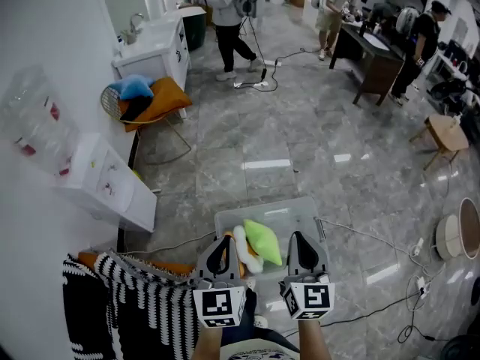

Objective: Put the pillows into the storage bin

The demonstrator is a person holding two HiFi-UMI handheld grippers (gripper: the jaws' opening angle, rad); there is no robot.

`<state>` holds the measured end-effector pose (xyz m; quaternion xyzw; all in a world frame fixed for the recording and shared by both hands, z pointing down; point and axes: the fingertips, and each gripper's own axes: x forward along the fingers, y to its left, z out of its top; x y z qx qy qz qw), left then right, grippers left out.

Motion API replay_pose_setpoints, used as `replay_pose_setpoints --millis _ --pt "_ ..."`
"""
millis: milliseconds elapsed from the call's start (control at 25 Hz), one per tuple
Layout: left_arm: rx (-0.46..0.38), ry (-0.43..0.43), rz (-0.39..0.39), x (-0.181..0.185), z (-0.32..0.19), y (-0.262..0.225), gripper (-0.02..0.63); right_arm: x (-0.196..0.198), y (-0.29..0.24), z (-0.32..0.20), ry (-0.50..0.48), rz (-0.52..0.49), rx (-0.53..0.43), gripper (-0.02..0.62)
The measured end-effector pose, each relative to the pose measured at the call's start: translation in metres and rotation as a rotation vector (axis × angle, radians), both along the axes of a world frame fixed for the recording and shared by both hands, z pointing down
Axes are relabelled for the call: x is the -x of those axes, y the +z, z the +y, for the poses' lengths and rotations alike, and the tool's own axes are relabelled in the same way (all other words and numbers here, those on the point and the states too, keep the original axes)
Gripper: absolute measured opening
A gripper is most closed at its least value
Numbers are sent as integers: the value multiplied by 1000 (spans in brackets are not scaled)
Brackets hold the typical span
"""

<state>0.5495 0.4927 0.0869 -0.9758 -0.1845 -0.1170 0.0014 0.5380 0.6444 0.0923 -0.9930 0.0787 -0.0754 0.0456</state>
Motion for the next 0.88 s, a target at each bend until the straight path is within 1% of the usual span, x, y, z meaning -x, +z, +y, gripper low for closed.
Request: replay_pose_setpoints --millis 200,360,600,880 --pt "-6 -16 76 31 -11 -45 14 32 -42 -9 -30 56 20 11" --pt "-3 -29 126 51 -19 -72 14 55 -63 -10 -37 89 24 11" --pt "-7 -28 161 77 -20 -90 14 82 -77 -9 -45 120 21 11" --pt "-1 -14 179 101 -7 -96 14 104 -86 -5 -50 142 22 11"
